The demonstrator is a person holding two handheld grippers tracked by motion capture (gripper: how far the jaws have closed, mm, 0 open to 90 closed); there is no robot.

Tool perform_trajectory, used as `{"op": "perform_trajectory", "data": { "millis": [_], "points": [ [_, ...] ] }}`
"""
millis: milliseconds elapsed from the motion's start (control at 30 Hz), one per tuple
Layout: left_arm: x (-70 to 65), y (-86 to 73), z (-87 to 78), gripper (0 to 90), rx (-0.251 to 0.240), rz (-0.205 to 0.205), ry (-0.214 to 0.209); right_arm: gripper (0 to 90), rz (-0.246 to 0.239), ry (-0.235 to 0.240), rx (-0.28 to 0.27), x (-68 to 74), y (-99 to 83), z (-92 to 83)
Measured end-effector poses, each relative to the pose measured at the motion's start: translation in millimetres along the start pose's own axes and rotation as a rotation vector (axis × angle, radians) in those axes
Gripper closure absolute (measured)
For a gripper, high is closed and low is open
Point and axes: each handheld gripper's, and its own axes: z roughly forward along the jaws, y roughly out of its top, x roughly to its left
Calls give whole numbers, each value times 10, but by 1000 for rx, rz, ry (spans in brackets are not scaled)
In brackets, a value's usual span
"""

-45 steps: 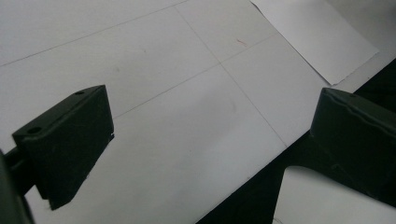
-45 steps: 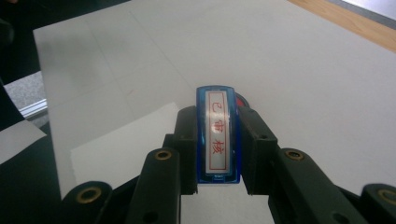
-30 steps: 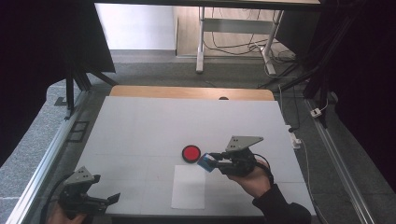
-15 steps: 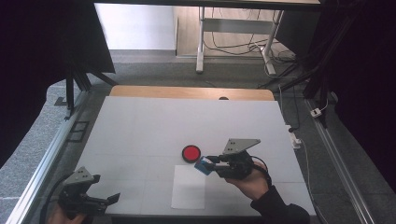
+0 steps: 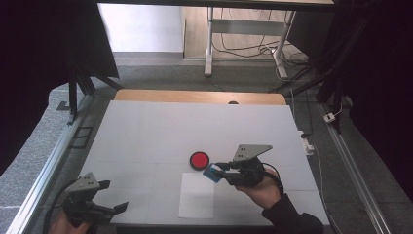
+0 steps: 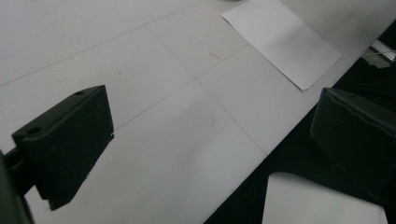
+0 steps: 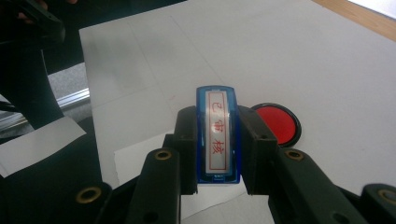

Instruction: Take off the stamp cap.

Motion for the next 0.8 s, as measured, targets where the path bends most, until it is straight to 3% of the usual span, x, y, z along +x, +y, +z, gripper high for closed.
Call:
{"op": "perform_trajectory", "data": {
  "millis": [300,533,800],
  "points": [
    [-45,144,76,0,-39,72,-63,710,-8,13,-8,12,14,-9],
    [-86,300,200,0,-34,131,-114,710,-13,27,-21,21,35,-35],
    [-149,490,349,0,-25,227,-175,711,-17,42,-27,29,45,-42]
  ]
}}
